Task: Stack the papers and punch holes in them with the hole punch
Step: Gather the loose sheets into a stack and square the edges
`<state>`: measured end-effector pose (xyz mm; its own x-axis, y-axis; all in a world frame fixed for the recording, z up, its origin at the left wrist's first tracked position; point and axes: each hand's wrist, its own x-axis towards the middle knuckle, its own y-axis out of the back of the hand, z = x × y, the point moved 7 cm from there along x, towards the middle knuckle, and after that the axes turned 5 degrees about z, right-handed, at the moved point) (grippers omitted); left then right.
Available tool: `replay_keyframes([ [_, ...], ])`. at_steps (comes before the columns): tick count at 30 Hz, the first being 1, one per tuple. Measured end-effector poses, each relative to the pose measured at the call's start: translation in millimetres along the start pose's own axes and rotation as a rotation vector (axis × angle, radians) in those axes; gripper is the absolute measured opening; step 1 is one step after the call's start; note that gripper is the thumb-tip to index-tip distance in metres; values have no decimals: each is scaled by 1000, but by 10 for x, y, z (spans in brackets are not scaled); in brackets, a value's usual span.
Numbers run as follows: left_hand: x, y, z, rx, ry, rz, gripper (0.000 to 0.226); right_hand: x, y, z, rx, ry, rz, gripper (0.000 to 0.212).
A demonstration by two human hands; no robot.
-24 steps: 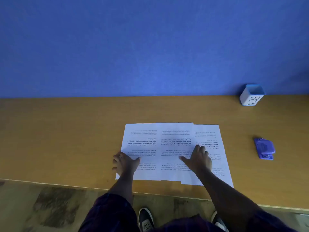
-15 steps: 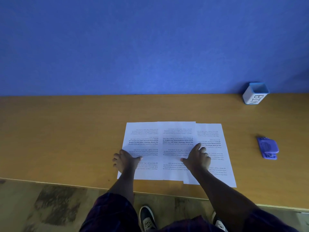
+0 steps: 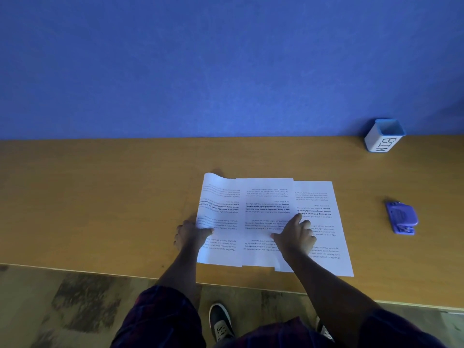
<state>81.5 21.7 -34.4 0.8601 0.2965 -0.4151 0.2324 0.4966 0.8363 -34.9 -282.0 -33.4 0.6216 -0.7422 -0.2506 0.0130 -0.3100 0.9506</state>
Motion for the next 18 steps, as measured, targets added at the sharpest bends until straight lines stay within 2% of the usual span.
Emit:
replay_keyframes([
  [2,-30,20,9,-52,-16,-7,57,-35,8,14,8,-15,31,105],
  [11,-37,-11,21,-222,17,-31,78,-85,12,-33,86,1,61,98],
  [16,-85,-97,100,-135,-34,-16,91,-52,19,-20,101,-5,58,102],
  [18,-113,-130,131,-77,-47,-8,102,-43,19,-19,124,-9,52,96],
])
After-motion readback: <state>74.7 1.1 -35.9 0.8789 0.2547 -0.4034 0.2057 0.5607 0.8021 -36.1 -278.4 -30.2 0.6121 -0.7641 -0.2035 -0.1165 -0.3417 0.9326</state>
